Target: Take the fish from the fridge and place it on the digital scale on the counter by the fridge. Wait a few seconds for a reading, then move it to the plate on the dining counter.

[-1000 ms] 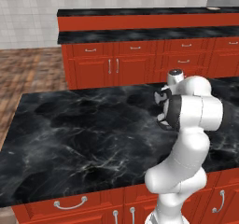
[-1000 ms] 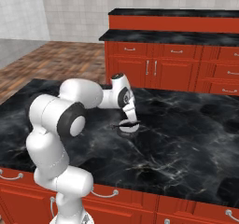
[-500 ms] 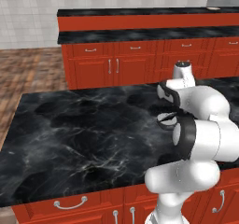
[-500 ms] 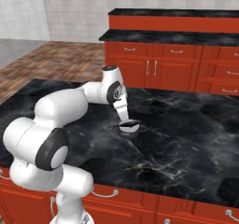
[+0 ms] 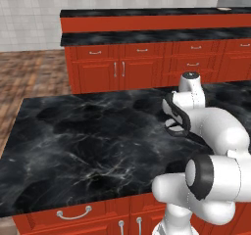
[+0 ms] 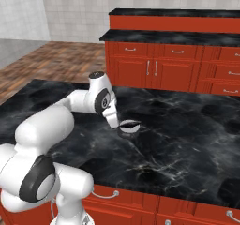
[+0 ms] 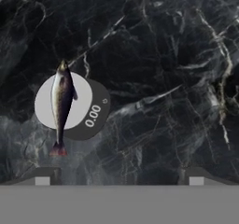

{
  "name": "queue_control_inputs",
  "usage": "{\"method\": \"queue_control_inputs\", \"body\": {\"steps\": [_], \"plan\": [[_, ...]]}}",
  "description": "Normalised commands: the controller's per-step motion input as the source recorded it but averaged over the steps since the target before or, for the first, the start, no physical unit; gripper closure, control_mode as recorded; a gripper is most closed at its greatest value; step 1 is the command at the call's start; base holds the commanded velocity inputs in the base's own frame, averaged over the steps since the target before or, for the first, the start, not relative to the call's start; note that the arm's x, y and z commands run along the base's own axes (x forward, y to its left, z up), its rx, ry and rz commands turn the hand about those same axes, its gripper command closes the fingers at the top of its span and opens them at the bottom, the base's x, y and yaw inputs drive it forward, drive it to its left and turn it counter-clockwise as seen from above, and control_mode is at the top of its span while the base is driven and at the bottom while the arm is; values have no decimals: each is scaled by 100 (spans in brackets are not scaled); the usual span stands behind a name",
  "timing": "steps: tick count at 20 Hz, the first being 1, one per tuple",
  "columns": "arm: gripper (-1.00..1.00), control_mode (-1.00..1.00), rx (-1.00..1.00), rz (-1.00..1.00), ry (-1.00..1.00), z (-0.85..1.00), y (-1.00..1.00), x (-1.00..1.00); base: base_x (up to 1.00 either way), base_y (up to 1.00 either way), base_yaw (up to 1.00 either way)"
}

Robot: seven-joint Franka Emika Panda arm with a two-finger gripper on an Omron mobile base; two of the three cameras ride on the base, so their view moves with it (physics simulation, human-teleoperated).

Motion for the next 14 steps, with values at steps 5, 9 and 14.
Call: {"method": "queue_control_inputs", "body": {"steps": [5,9,14], "plan": [[-100,-100,0,1,-4,0,10,0,0,0,0],[-100,-100,0,0,0,0,0,0,0,0,0],[-100,-100,0,0,0,0,0,0,0,0,0]]}}
